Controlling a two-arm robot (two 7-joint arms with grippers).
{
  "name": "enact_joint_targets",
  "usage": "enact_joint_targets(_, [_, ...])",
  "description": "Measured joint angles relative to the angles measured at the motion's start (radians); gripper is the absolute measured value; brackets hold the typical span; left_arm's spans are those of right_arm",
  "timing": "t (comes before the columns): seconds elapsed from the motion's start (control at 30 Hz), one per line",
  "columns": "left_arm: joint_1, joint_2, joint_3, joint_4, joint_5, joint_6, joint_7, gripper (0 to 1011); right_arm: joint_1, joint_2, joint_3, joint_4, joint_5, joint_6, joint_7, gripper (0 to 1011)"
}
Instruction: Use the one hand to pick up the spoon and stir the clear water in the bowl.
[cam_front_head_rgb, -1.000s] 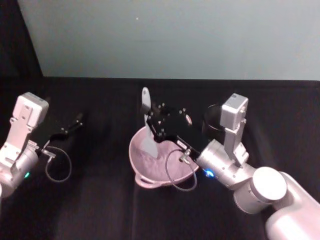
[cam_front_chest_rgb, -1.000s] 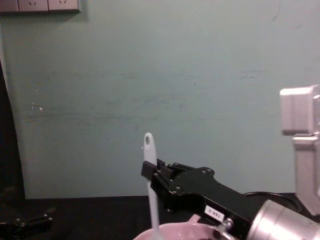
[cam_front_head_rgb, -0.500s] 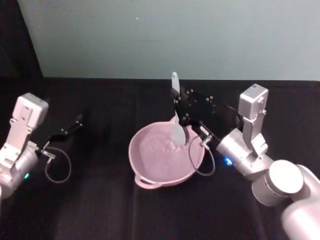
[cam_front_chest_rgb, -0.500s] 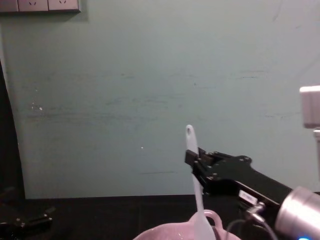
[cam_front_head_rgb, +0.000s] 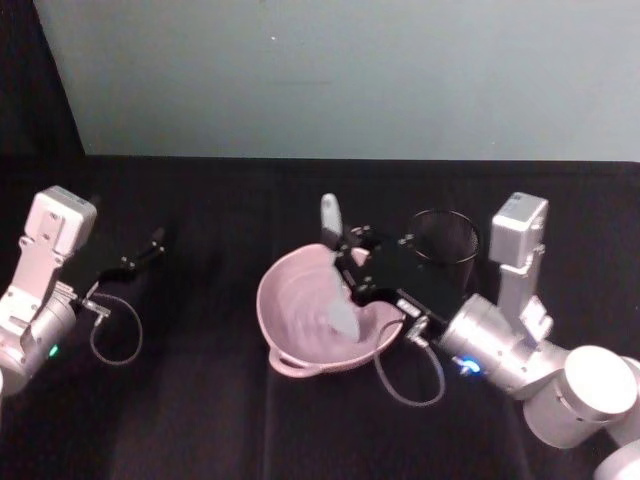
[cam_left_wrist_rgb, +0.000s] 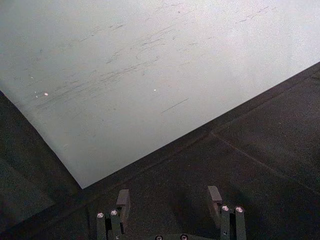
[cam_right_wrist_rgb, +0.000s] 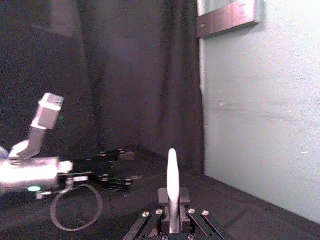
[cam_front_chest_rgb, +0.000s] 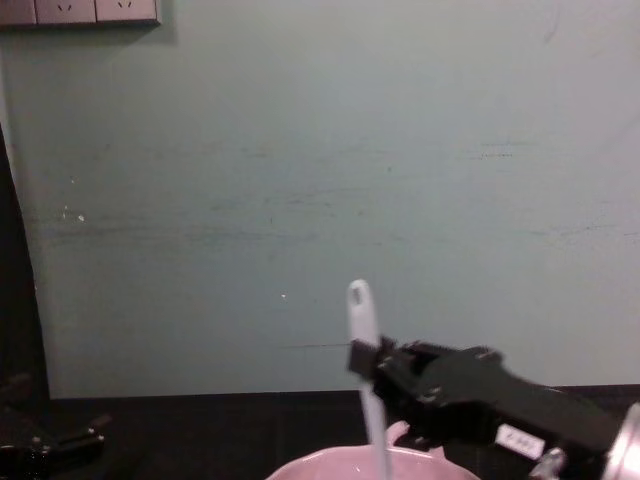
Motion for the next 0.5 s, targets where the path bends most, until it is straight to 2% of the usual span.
enact_joint_targets(0.1, [0.000, 0.000, 0.000, 0.000, 0.000, 0.000, 0.000, 1011, 0.014, -0.016, -0.031, 0.016, 0.006, 0.010, 0.011, 118])
enact_joint_targets(0.23, [0.000, 0.000, 0.000, 0.000, 0.000, 0.000, 0.000, 1011, 0.042, -0.048, -0.053, 0.054, 0.005, 0.001, 0.007, 118])
enact_joint_targets(0.5, [0.000, 0.000, 0.000, 0.000, 0.000, 0.000, 0.000, 1011, 0.126, -0.116, -0.066, 0.190, -0.040, -0.067, -0.034, 118])
